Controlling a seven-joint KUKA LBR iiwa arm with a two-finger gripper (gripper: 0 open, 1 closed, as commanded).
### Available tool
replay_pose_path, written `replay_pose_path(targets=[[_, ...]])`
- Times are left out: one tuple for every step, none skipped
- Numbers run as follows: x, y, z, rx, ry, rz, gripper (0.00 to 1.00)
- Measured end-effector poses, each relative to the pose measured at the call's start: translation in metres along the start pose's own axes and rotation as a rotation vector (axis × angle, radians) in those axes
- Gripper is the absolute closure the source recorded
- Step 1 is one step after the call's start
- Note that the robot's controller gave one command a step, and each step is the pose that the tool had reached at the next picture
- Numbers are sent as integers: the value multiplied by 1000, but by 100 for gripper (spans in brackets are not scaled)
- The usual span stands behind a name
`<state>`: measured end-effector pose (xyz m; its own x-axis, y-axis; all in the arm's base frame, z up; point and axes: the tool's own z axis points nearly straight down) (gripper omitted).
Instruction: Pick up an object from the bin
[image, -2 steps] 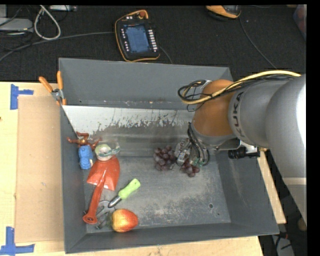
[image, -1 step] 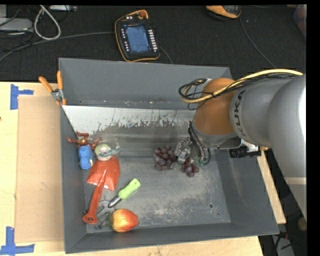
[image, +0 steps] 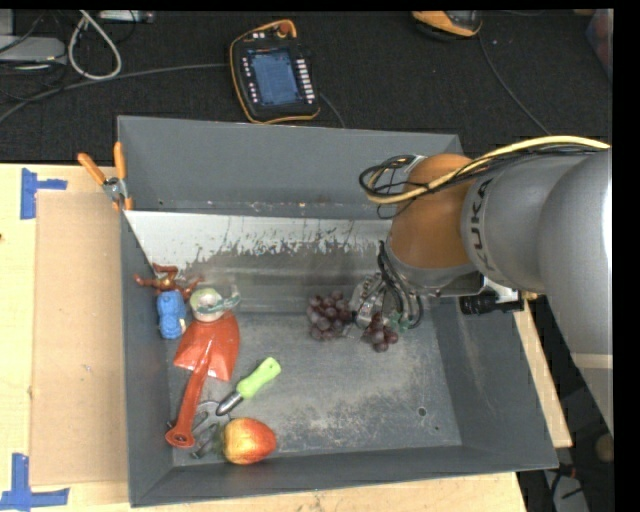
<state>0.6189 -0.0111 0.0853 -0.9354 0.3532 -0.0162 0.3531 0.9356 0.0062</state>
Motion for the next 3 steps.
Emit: replay_pose_path(targets=[[0, 0, -5, 0, 0, -1, 100], [0, 0, -9, 0, -1, -2, 100], [3, -1, -33, 3, 12, -3, 100]])
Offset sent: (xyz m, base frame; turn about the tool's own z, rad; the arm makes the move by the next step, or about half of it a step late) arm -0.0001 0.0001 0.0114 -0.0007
